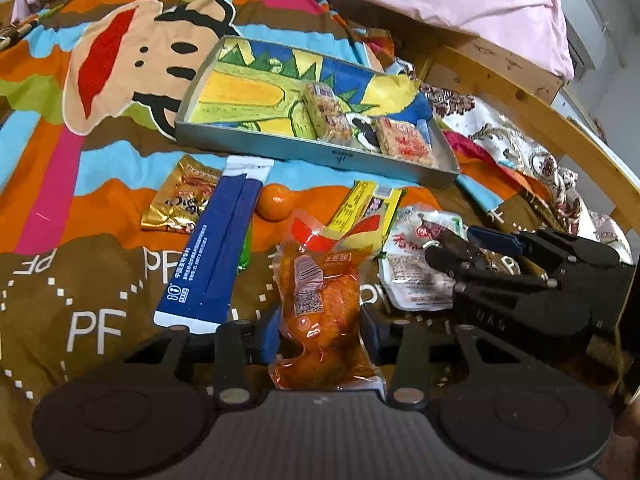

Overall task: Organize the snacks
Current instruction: 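Close the left tool on the orange spicy-snack bag while the right tool holds the jerky packet, then lift both packets and carry them over the dinosaur tray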

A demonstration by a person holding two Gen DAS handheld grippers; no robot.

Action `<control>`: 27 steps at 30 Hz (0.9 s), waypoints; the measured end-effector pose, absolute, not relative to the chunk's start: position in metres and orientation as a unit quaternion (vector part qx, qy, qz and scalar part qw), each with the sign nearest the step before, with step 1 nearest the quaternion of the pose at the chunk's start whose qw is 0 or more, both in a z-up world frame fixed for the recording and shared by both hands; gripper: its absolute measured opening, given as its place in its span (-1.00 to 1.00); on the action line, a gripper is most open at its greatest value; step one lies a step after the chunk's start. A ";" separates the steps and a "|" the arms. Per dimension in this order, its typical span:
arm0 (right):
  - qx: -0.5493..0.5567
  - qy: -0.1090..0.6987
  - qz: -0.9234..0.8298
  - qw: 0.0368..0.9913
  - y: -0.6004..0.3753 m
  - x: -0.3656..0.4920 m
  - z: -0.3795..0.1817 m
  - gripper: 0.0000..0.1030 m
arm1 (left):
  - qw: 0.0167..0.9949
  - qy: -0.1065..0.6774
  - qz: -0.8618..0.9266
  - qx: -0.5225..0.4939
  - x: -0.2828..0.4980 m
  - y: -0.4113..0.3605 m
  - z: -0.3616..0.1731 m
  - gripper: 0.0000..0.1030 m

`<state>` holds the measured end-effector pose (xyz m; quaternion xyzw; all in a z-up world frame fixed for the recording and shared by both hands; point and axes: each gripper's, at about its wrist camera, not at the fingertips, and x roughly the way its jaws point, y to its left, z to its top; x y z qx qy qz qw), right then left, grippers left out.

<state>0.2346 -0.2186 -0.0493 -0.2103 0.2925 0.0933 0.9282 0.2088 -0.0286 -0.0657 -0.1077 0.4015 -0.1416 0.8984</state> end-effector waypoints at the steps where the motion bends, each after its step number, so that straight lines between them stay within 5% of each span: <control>1: -0.220 0.289 0.093 0.927 -0.217 0.232 -0.049 -0.05 | 0.899 0.400 -0.141 -0.111 0.207 -0.029 -0.064 -0.13; 27: -0.279 0.217 0.095 0.931 -0.209 0.209 -0.036 -0.05 | 0.913 0.364 -0.117 -0.140 0.195 -0.028 -0.049 -0.13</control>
